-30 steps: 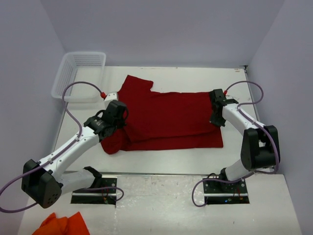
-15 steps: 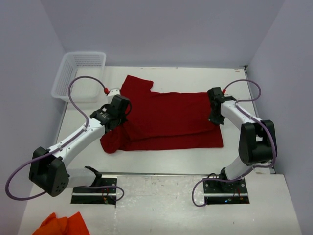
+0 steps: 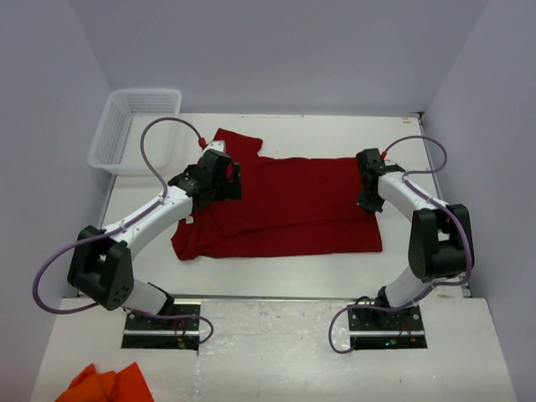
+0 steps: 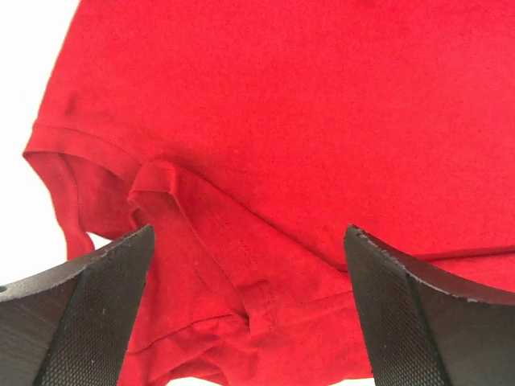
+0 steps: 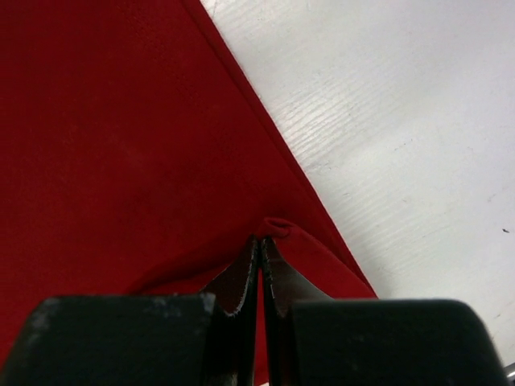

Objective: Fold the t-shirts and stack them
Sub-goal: Fold the flattened tshirt in 1/3 of the way

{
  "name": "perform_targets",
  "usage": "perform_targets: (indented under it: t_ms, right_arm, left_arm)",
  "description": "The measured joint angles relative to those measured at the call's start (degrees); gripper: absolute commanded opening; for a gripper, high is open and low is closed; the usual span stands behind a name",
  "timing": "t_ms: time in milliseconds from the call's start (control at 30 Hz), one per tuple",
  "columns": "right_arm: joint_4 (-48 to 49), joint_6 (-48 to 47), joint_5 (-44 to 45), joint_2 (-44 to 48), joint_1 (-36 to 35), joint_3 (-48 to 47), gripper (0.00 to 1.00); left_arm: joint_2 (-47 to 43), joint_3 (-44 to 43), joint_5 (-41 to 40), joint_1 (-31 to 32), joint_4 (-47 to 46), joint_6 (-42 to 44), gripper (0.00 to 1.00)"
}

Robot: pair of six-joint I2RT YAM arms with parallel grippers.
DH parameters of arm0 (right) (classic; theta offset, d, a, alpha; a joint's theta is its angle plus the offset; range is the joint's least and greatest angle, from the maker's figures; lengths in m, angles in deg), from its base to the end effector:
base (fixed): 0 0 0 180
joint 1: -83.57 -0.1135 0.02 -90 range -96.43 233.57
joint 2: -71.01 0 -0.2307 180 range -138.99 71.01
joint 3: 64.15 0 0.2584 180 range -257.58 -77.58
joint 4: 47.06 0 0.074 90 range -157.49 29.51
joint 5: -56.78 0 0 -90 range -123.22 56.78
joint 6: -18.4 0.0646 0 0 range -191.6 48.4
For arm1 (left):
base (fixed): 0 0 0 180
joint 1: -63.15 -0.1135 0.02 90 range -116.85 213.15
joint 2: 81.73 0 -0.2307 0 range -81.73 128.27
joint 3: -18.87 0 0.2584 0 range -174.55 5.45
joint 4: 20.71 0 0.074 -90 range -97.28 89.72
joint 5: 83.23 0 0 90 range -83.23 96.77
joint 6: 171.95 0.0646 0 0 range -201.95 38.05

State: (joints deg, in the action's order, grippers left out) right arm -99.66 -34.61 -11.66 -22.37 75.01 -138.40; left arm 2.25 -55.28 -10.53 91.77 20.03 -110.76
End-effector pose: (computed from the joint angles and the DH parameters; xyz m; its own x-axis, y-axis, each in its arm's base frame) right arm 0.3197 0.0241 0.1318 -0.7648 0.4508 -0.4604 0.5454 0.8333 -0.0901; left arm 0.3047 -0.1444 0.1940 -0.7346 -0.1233 -0.6672 -0.0713 0.9919 -0.1048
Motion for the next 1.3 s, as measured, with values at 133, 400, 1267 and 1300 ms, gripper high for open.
perform_targets:
  t_ms: [133, 400, 1267, 1300]
  right_arm:
    - [1.1, -0.3, -0.4, 0.0, 0.0, 0.1, 0.0]
    - [0.9, -2.3, 0.3, 1.5, 0.0, -0.1, 0.45]
    - [11.7, -12.1, -27.5, 3.3, -28.1, -5.8, 0.42]
    - [12.3, -12.0, -27.6, 3.8, -28.2, -5.4, 0.32]
  left_arm:
    - [-7.2, 1.9, -5.1, 4.0, 0.4, 0.3, 1.0]
    - [-23.1, 7.9, -10.1, 5.9, 7.3, -5.1, 1.0]
    - [-40.9, 21.7, -3.2, 6.0, 22.3, -28.6, 0.04]
    - [-39.6, 21.7, -3.3, 6.0, 22.3, -28.8, 0.0]
